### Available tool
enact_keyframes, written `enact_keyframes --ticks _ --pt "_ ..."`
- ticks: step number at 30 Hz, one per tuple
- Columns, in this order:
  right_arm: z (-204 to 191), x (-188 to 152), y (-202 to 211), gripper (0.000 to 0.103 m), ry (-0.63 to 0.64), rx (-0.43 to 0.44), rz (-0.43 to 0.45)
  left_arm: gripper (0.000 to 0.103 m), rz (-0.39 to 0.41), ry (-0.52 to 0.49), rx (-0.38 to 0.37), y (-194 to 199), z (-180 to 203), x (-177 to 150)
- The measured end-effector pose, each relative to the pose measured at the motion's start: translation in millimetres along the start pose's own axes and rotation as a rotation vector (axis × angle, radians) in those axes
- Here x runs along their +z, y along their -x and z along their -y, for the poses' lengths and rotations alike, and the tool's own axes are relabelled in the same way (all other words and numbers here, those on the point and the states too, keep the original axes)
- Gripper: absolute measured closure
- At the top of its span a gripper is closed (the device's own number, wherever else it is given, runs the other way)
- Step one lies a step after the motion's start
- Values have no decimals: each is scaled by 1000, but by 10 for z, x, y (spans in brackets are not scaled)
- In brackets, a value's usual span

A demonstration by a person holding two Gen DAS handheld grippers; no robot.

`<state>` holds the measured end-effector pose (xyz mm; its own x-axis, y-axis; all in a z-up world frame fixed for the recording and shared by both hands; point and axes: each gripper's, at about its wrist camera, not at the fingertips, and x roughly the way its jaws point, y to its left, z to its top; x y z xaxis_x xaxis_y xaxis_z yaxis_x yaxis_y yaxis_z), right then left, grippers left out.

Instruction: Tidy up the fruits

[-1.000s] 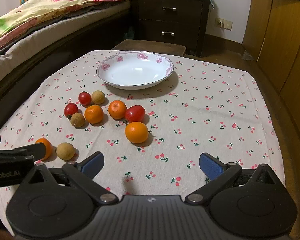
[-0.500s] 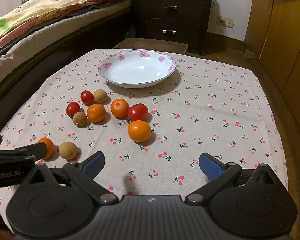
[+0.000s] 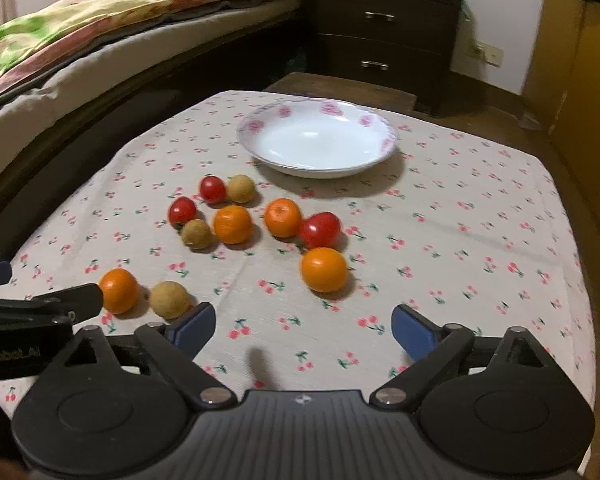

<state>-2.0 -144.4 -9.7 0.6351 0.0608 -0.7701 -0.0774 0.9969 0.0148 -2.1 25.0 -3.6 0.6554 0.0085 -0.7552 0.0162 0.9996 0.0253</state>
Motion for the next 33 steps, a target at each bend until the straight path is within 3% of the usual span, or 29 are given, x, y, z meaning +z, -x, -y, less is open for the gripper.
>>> enact_keyframes --ticks 6,19,33 --pt "-84 44 -83 23 31 73 -19 0 -10 17 13 -15 -65 1" --pt "-258 122 -222 33 104 216 -48 0 -15 62 35 27 -243 3" --pt "-500 190 -449 62 199 314 -130 0 -42 108 42 36 -379 28"
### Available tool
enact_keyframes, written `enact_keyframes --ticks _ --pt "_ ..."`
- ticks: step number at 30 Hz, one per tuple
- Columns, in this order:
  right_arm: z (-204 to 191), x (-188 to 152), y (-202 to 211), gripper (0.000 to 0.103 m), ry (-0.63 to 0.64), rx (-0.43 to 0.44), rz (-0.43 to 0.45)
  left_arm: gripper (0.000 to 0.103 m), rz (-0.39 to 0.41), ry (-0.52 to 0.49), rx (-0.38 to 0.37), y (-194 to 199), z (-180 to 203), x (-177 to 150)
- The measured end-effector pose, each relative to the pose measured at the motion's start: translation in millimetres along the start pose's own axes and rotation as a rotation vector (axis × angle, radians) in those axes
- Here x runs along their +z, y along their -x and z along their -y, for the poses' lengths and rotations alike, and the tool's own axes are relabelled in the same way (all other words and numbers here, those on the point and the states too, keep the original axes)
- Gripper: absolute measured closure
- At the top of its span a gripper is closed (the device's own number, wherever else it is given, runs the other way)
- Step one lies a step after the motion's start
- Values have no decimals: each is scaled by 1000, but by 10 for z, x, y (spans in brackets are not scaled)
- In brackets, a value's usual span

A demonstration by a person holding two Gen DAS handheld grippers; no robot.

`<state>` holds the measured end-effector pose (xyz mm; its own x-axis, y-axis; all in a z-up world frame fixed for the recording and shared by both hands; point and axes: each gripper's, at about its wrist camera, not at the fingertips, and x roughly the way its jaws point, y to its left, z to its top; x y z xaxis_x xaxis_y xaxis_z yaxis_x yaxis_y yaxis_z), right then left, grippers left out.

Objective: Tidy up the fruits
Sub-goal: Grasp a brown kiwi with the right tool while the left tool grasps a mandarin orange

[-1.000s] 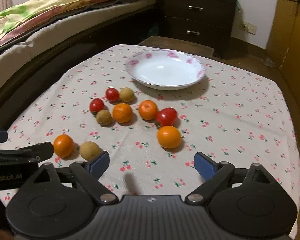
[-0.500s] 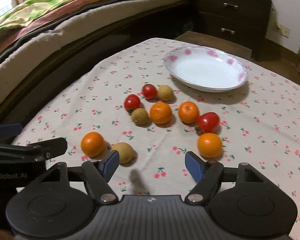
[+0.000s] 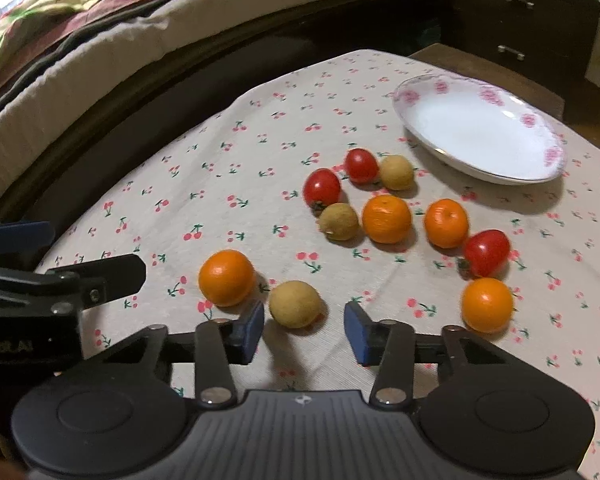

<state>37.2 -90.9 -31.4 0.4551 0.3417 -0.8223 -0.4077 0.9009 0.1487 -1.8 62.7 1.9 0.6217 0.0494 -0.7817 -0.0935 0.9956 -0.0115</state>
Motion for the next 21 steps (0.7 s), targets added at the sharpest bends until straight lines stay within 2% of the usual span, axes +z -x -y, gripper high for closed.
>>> enact_keyframes --ticks 5,14,17,21 --pt "-49 46 -71 72 42 8 -7 0 -15 32 -11 -16 -48 13" --pt "-56 4 5 73 77 -12 -25 0 -24 2 -50 -43 37 -2" --pt "40 -37 132 73 73 -25 -23 0 -16 -27 -84 -69 127 -3" --pt "223 -111 277 73 34 -39 -21 6 5 -150 -74 -137 374 -10"
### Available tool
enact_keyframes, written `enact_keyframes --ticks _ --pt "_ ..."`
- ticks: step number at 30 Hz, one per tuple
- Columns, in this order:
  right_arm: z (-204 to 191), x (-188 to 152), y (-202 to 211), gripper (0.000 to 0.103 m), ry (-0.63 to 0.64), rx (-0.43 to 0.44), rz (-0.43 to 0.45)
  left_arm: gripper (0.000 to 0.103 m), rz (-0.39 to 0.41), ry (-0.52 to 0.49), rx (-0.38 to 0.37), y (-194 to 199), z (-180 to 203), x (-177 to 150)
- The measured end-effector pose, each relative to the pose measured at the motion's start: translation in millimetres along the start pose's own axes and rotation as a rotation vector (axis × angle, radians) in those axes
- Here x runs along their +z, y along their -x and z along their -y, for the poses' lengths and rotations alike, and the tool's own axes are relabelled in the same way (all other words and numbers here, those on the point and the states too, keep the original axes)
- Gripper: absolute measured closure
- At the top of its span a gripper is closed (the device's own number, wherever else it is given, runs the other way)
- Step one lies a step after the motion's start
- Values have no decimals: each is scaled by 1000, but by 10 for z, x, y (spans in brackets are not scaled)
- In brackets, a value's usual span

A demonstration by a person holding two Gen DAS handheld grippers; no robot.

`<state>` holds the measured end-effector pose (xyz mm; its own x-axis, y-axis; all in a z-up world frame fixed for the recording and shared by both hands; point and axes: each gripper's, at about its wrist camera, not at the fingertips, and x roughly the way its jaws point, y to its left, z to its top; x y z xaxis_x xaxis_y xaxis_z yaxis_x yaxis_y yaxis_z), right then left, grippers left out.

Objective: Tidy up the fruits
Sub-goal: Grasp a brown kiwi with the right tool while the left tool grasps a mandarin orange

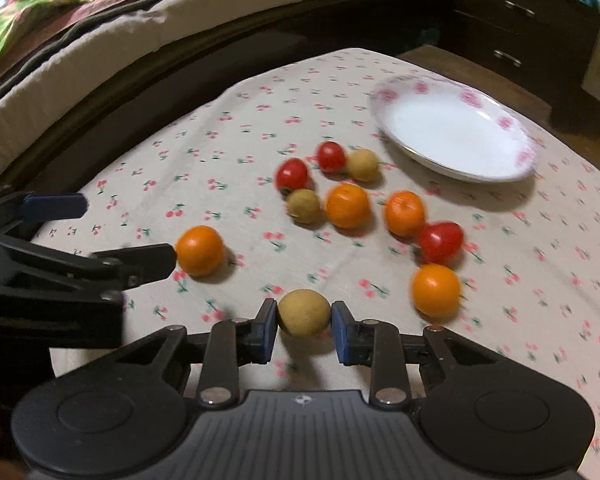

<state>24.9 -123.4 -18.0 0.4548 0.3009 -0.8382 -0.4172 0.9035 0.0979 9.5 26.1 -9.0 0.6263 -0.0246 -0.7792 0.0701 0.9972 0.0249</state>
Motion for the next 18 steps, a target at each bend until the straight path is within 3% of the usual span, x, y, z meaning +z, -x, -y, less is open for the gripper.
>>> enact_keyframes --ticks 3,8,13,18 --pt "116 -59 83 73 -36 3 8 12 -19 -35 -12 -86 91 10" --pt "202 -87 159 73 -70 23 30 16 -69 7 -18 -252 59 29" --pt "265 -92 170 73 -88 31 35 32 -115 -14 -20 -371 122 14" --pt "330 -133 180 73 -110 30 30 36 -134 -1 -33 -421 144 38"
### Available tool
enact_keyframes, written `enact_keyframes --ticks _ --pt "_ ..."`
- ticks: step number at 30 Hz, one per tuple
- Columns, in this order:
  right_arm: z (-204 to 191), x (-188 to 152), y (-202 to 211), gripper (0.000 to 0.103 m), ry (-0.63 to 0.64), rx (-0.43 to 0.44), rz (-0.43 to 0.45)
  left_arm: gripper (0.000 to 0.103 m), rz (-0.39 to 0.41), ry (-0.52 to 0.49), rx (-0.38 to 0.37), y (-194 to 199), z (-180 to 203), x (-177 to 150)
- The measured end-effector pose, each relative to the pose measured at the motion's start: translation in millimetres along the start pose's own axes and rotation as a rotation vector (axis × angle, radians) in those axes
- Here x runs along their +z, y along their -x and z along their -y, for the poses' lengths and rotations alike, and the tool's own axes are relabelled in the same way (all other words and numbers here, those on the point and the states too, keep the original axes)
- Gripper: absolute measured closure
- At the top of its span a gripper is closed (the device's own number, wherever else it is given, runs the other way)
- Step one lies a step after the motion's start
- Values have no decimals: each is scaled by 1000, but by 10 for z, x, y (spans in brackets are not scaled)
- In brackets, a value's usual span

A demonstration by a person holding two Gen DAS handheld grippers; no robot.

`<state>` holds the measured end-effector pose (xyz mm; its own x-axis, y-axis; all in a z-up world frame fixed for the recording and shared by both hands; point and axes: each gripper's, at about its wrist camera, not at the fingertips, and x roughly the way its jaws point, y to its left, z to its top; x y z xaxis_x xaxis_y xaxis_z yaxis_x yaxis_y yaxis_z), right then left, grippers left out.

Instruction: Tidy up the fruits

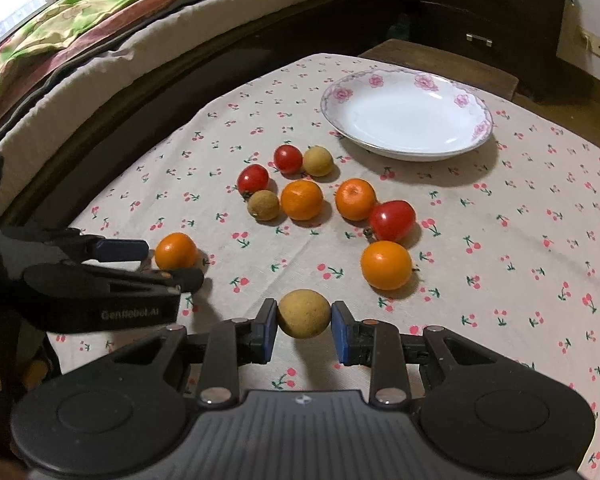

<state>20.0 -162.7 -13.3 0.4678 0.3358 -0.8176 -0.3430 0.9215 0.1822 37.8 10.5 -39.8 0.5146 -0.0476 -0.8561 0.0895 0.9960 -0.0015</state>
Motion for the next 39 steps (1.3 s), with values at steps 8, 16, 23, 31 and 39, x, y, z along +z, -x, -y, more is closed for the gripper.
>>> enact_keyframes --ticks 8,16,23,31,39 --pt "31 -9 30 73 -12 -2 4 44 1 -11 6 -2 20 19" --pt "96 -35 62 73 -30 -21 2 55 -3 -39 22 -4 95 46" --pt "130 -25 165 73 -38 -30 23 63 -8 -61 29 -14 161 73" --pt "164 35 369 73 -44 -57 70 63 6 -44 10 149 165 108" --pt "329 73 394 73 -98 -79 81 63 26 -66 -75 191 304 283"
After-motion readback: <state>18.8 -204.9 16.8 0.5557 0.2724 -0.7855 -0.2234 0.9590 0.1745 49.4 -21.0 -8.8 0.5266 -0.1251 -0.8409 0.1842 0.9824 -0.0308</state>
